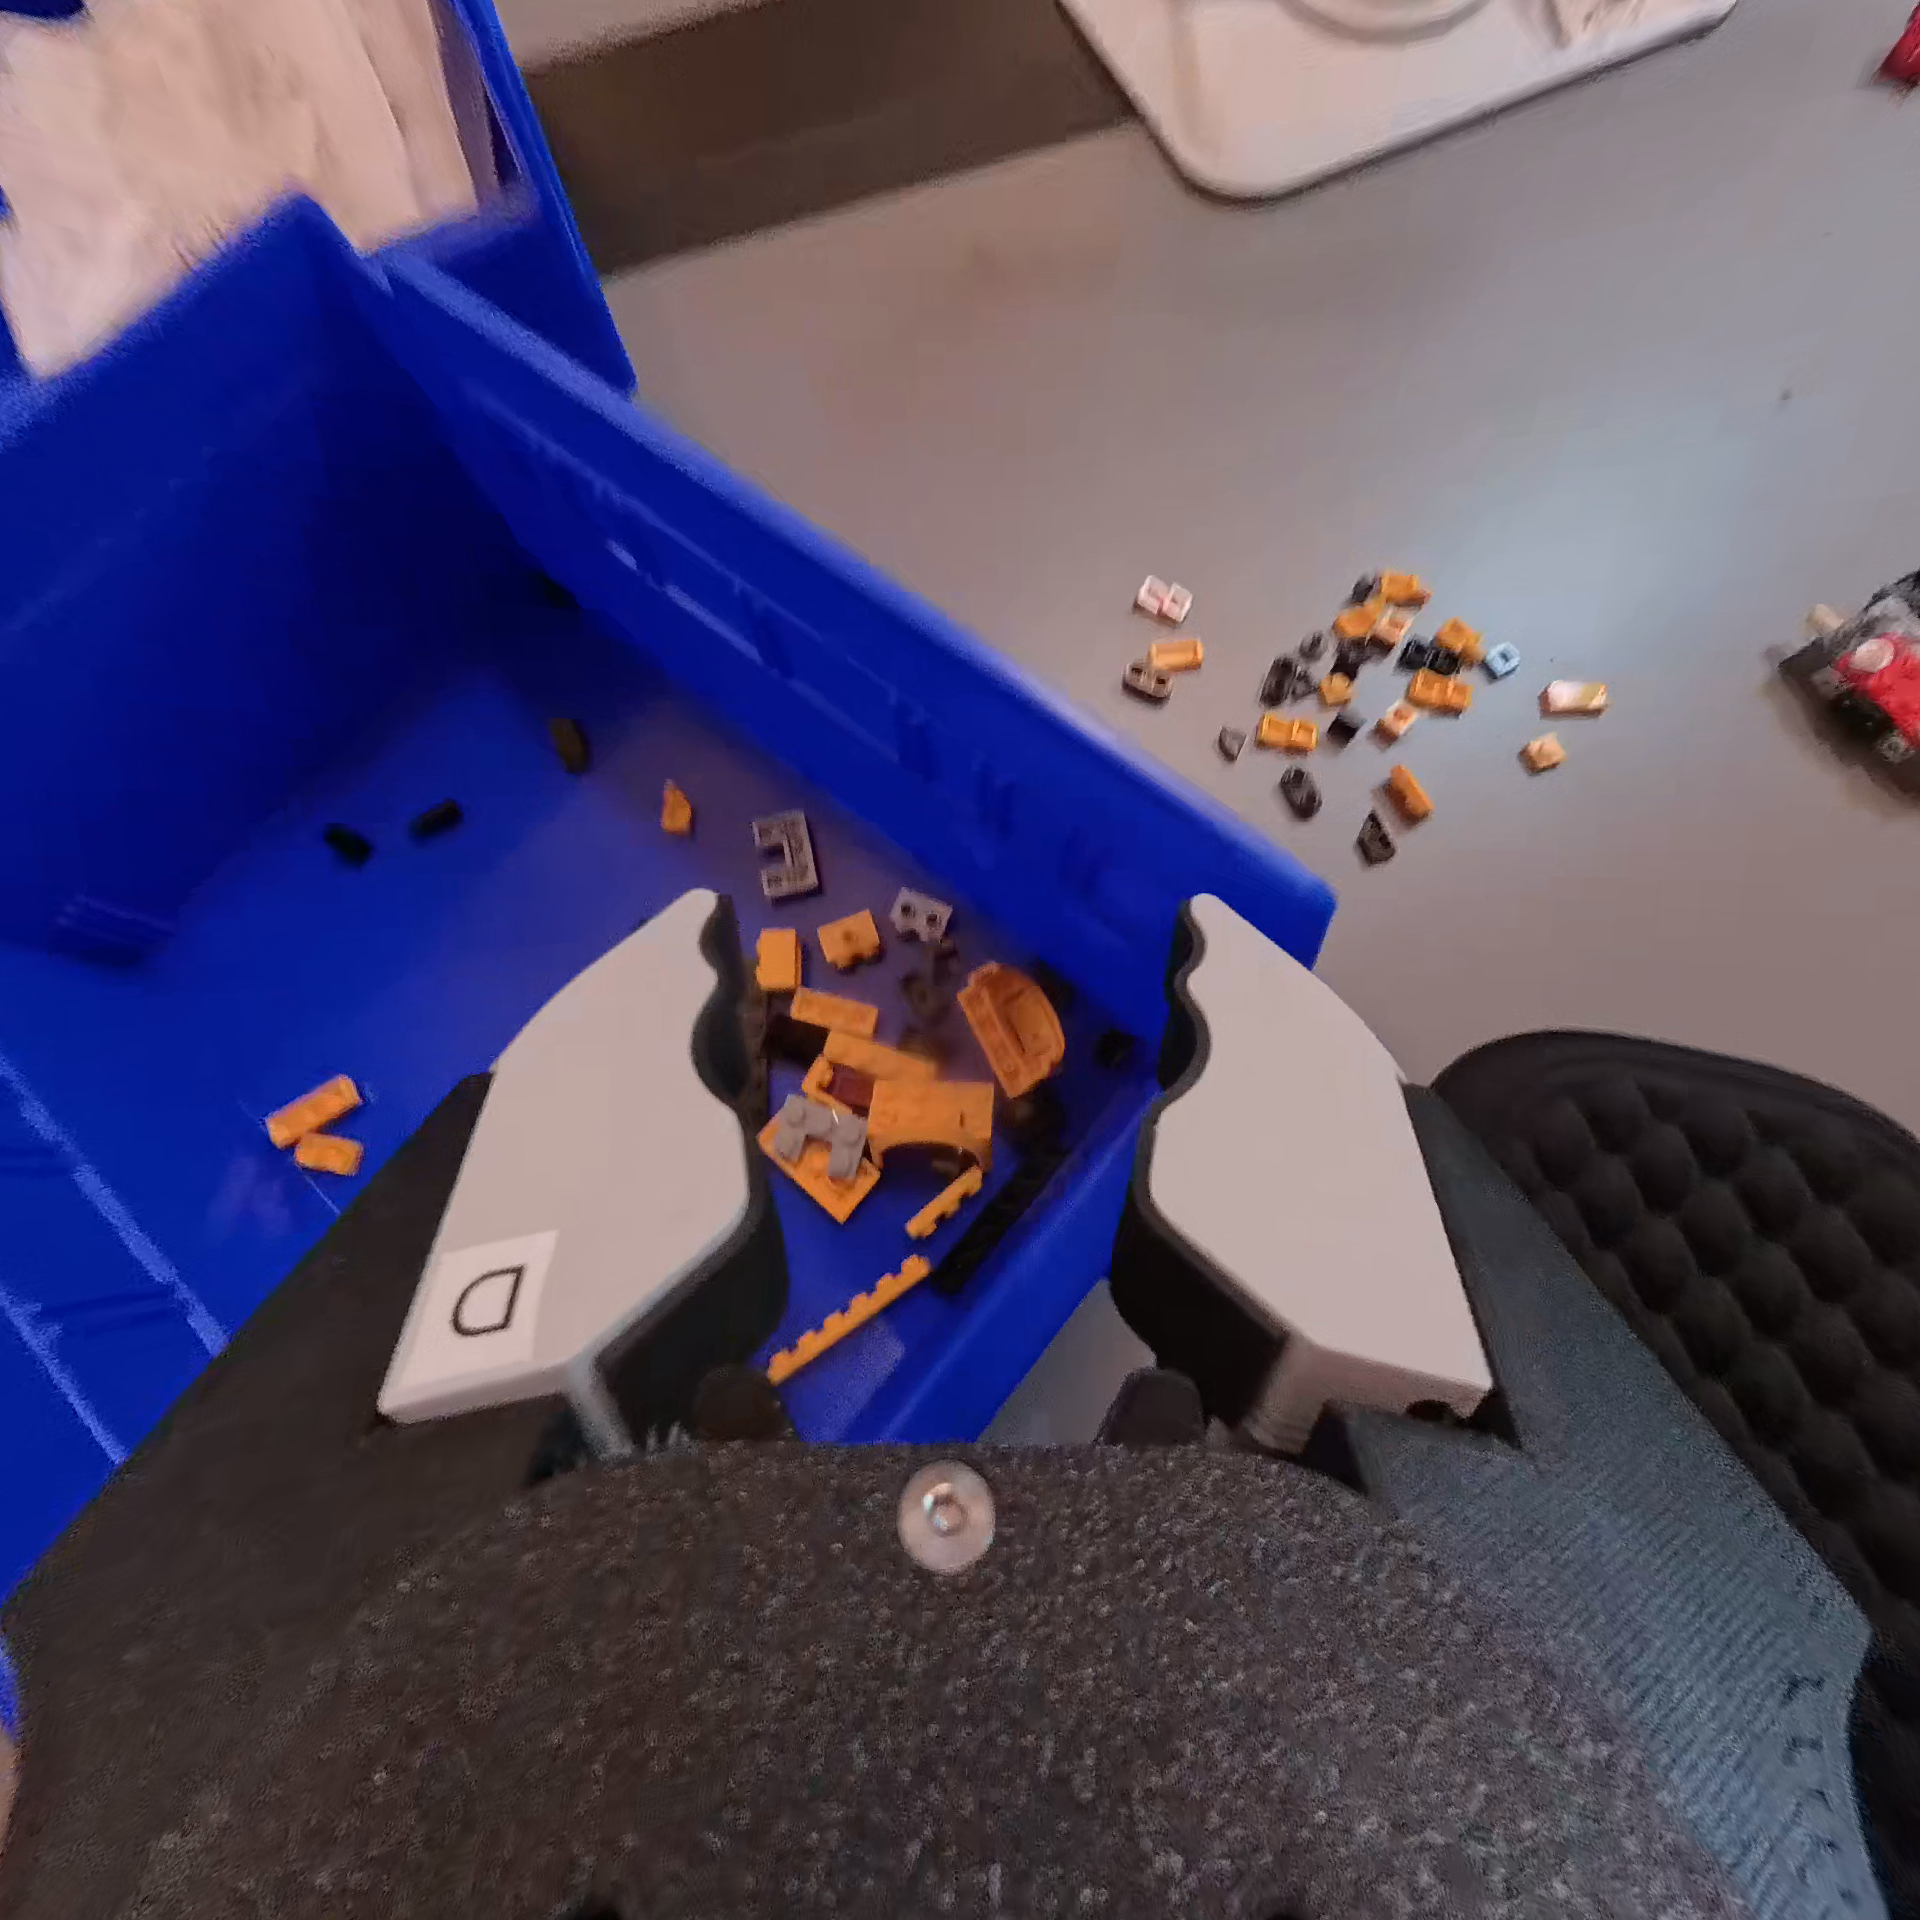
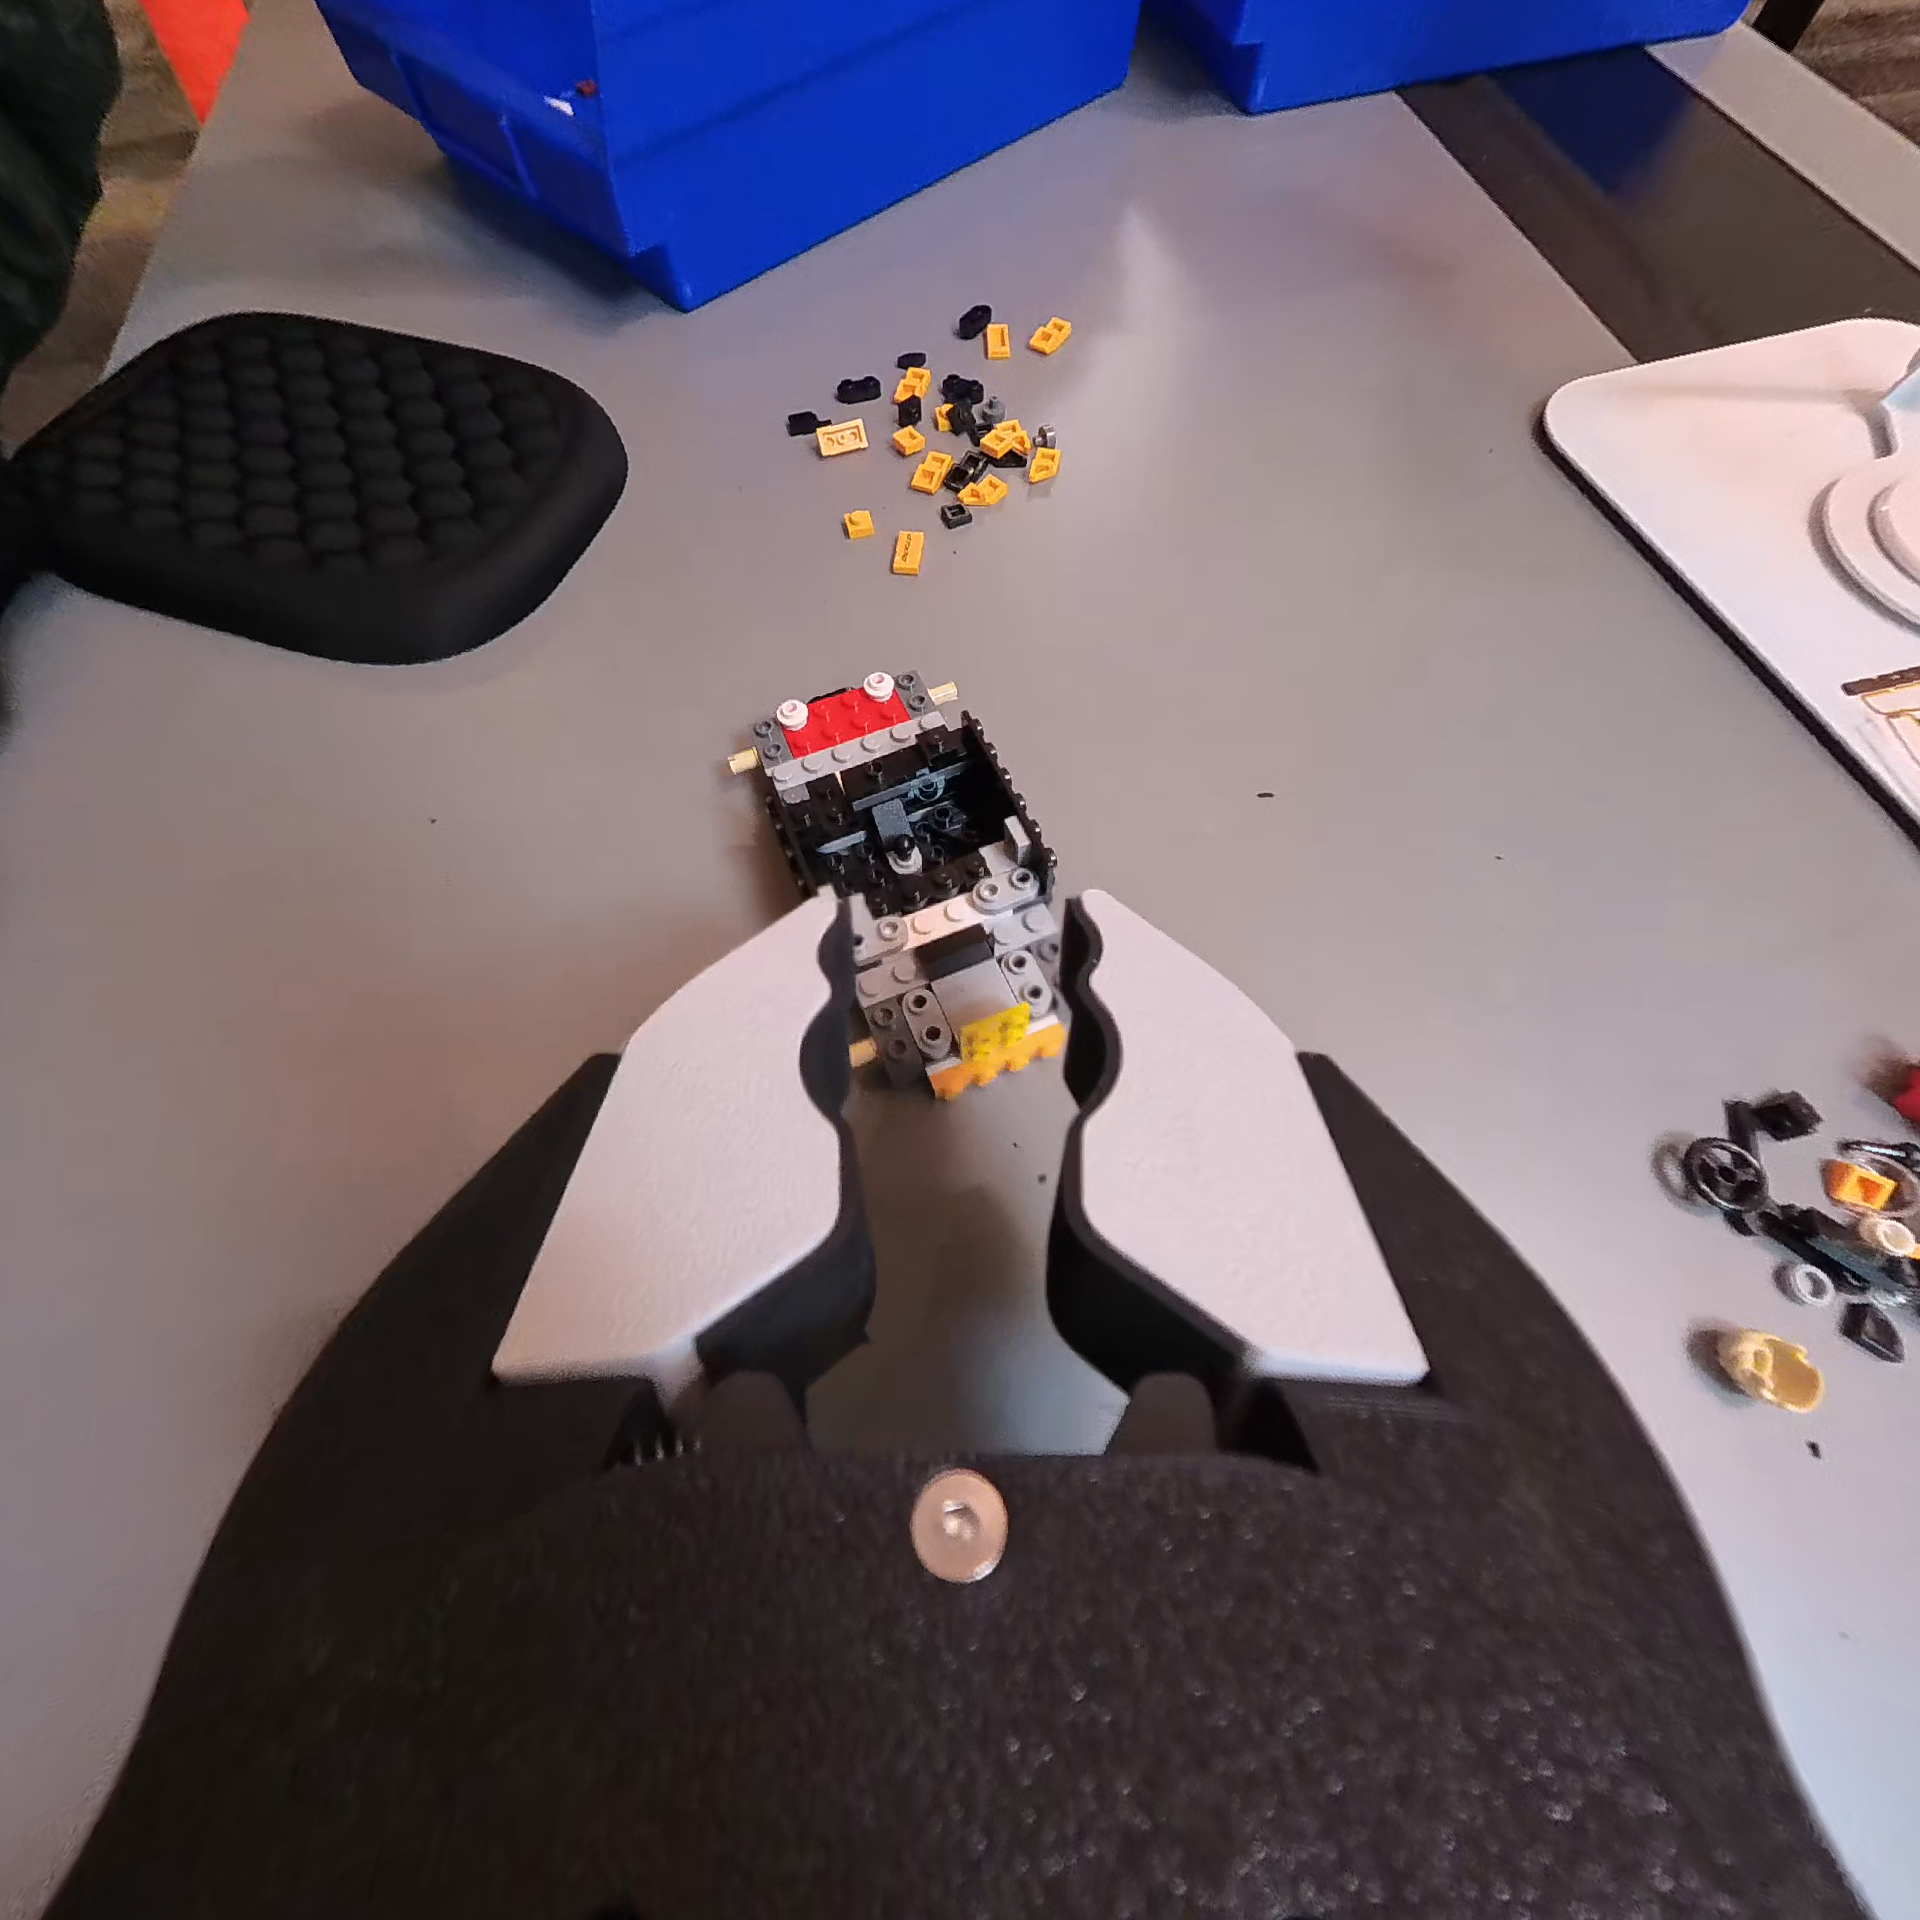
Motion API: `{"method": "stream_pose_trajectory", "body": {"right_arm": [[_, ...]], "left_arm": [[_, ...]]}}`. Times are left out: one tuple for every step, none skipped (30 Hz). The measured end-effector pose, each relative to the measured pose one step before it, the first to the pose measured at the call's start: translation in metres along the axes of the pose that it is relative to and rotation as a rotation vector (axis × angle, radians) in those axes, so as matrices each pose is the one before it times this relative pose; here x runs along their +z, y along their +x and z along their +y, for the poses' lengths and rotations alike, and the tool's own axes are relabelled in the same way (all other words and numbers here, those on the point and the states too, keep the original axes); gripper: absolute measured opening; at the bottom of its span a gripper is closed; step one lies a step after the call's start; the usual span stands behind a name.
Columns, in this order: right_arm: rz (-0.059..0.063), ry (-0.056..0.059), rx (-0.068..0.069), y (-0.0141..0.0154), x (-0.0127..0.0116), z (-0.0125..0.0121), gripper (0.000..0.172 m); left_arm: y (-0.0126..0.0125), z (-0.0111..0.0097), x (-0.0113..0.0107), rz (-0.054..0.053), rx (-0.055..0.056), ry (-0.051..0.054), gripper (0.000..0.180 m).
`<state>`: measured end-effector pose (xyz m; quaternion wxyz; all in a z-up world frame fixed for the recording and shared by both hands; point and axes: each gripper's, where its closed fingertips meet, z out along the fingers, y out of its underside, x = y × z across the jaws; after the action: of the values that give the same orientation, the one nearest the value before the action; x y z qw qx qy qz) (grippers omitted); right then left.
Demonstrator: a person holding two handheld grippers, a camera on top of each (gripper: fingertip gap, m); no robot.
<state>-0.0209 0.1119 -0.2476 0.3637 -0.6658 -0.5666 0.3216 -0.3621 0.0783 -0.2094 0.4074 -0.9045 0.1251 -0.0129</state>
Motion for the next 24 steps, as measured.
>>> {"method": "stream_pose_trajectory", "body": {"right_arm": [[-0.0018, -0.0117, -0.0180, 0.00017, -0.00147, 0.00191, 0.042], [-0.0081, -0.0153, -0.0228, -0.00080, -0.00162, 0.00266, 0.049], [-0.0114, -0.0198, -0.0163, -0.00136, -0.00122, 0.00348, 0.055], [-0.0093, -0.0262, -0.0097, -0.00082, -0.00018, 0.00436, 0.061], [-0.0039, -0.0284, -0.0096, 0.00009, 0.00088, 0.00484, 0.067], [-0.0039, -0.0224, -0.0075, 0.00040, 0.00175, 0.00408, 0.072], [-0.0082, -0.0172, 0.0008, 0.00043, 0.00250, 0.00362, 0.076], [-0.0100, -0.0134, 0.0063, 0.00072, 0.00300, 0.00278, 0.078], [-0.0111, -0.0136, 0.0032, 0.00031, 0.00321, 0.00214, 0.080], [-0.0103, -0.0135, -0.0068, -0.00025, 0.00319, 0.00126, 0.081], [-0.0066, -0.0152, -0.0148, -0.00027, 0.00320, 0.00061, 0.081], [-0.0086, -0.0227, -0.0204, -0.00061, 0.00376, 0.00112, 0.083], [-0.0113, -0.0311, -0.0230, -0.00049, 0.00423, 0.00178, 0.084], [-0.0125, -0.0312, -0.0224, 0.00015, 0.00458, 0.00130, 0.086], [-0.0141, -0.0218, -0.0225, 0.00048, 0.00413, -0.00009, 0.088], [-0.0110, -0.0113, -0.0248, 0.00144, 0.00306, -0.00148, 0.088], [-0.0156, -0.0074, -0.0215, 0.00106, 0.00216, -0.00170, 0.087], [-0.0170, -0.0068, -0.0167, 0.00107, 0.00123, -0.00154, 0.081], [-0.0174, -0.0056, -0.0215, 0.00029, 0.00018, -0.00121, 0.065], [-0.0174, -0.0083, -0.0292, -0.00058, -0.00023, -0.00054, 0.053], [-0.0032, -0.0111, -0.0159, 0.00083, 0.00007, -0.00033, 0.053], [-0.0037, -0.0139, -0.0005, 0.00071, 0.00004, 0.00020, 0.053], [0.0017, -0.0059, 0.0070, 0.00117, -0.00061, -0.00038, 0.052], [0.0063, 0.0085, 0.0120, 0.00137, -0.00161, -0.00187, 0.052]], "left_arm": [[0.00320, -0.01090, -0.00434, -0.0015, 0.0195, 0.0586, 0.070], [0.00871, -0.01411, -0.00469, 0.0241, 0.0231, 0.0781, 0.056], [0.01682, -0.01572, -0.00309, 0.0652, 0.0270, 0.0863, 0.038], [0.02569, -0.01428, 0.00058, 0.1149, 0.0293, 0.0711, 0.020], [0.03013, -0.01038, 0.00631, 0.1419, 0.0254, 0.0413, 0.008], [0.02497, -0.00726, 0.01280, 0.1125, 0.0109, 0.0176, 0.010], [0.01834, -0.00271, 0.01746, 0.0780, 0.0119, -0.0095, 0.017], [0.01462, 0.00100, 0.01990, 0.0635, 0.0247, -0.0308, 0.024], [0.01059, 0.00164, 0.02119, 0.0447, 0.0330, -0.0370, 0.036], [0.00786, 0.00231, 0.02105, 0.0344, 0.0455, -0.0424, 0.045], [0.00529, 0.00381, 0.02021, 0.0298, 0.0480, -0.0510, 0.051], [0.00249, 0.00459, 0.01875, 0.0215, 0.0337, -0.0585, 0.058], [0.00268, 0.00417, 0.01638, 0.0295, 0.0268, -0.0527, 0.062], [0.00379, 0.00321, 0.01363, 0.0396, 0.0188, -0.0379, 0.067], [0.00252, 0.00281, 0.01026, 0.0293, 0.0108, -0.0310, 0.070], [0.00183, 0.00224, 0.00697, 0.0177, 0.0128, -0.0206, 0.072], [0.00187, 0.00192, 0.00408, 0.0108, 0.0144, -0.0106, 0.072], [0.00198, 0.00213, 0.00164, 0.0059, 0.0096, -0.0072, 0.073], [0.00156, 0.00185, -0.00006, 0.0012, 0.0050, -0.0021, 0.073], [0.00105, 0.00137, -0.00131, -0.0015, 0.0016, 0.0036, 0.073], [0.00108, 0.00054, -0.00198, -0.0006, -0.0013, 0.0097, 0.073], [0.00128, -0.00021, -0.00216, 0.0011, -0.0032, 0.0152, 0.073], [0.00085, -0.00057, -0.00187, -0.0002, -0.0064, 0.0155, 0.073], [-0.00031, -0.00041, -0.00106, -0.0053, -0.0089, 0.0133, 0.072]]}}
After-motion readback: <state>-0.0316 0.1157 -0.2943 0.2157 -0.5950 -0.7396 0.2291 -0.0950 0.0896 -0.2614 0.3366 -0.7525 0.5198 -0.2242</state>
